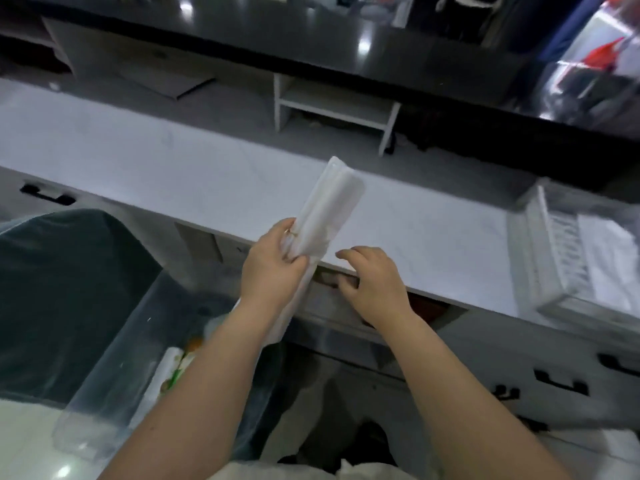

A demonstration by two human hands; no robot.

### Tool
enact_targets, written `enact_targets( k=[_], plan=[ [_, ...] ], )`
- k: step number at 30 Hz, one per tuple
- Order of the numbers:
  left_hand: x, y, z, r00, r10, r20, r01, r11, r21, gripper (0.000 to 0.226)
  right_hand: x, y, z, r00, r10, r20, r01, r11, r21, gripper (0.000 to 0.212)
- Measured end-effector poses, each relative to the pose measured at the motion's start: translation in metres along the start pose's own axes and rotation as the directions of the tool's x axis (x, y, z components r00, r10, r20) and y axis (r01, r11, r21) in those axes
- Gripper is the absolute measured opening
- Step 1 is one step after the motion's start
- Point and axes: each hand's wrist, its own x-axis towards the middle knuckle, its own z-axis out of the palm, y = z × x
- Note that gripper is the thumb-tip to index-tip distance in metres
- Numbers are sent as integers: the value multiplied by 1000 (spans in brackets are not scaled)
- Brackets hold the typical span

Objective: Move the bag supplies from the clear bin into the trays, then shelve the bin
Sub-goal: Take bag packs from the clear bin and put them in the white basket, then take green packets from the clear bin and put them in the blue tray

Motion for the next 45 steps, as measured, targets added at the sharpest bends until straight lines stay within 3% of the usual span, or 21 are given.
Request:
enact_targets(
  k=[2,4,8,13,16,21,26,29,32,34,36,37,39,42,45],
  plan=[
    [7,30,30,996,23,84,-17,997,-70,49,-14,30,-26,976,212,-54,-204,971,122,35],
    [13,62,64,983,45,177,-23,992,-126,48,-28,60,-52,908,414,-65,-376,874,307,32],
    [13,121,150,933,29,360,93,943,-319,52,-50,122,-109,776,630,-20,-455,583,673,26],
    [9,206,270,837,-30,546,342,808,-479,54,-78,217,-188,696,712,93,-408,286,867,26],
    [8,255,342,813,-26,582,378,783,-493,50,-90,279,-235,663,736,136,-337,132,932,30],
    [17,301,437,793,-15,610,381,793,-476,43,-92,371,-284,641,738,213,-356,40,934,37],
    [39,294,491,868,-35,495,215,926,-311,29,-81,436,-271,568,759,319,-441,-47,896,34],
    [50,278,501,913,-55,404,129,979,-158,41,-74,458,-248,515,771,373,-509,-75,858,39],
    [53,258,497,941,-6,340,19,999,-33,39,-67,468,-225,463,809,361,-637,21,770,43],
    [50,245,491,945,37,324,-52,998,38,34,-64,470,-214,488,826,283,-741,220,634,47],
    [45,233,484,939,88,331,-147,977,156,35,-64,466,-209,589,791,169,-781,502,371,45],
    [43,228,480,932,122,340,-214,945,246,35,-64,464,-209,642,759,108,-761,614,211,43],
    [41,222,473,911,210,355,-351,847,400,35,-60,459,-212,735,678,18,-678,735,24,46],
    [45,220,455,899,299,320,-428,756,496,35,-37,434,-217,885,466,-24,-463,883,81,41],
    [52,215,421,907,345,241,-420,700,578,35,-5,395,-214,967,255,-23,-253,965,64,28]
  ],
)
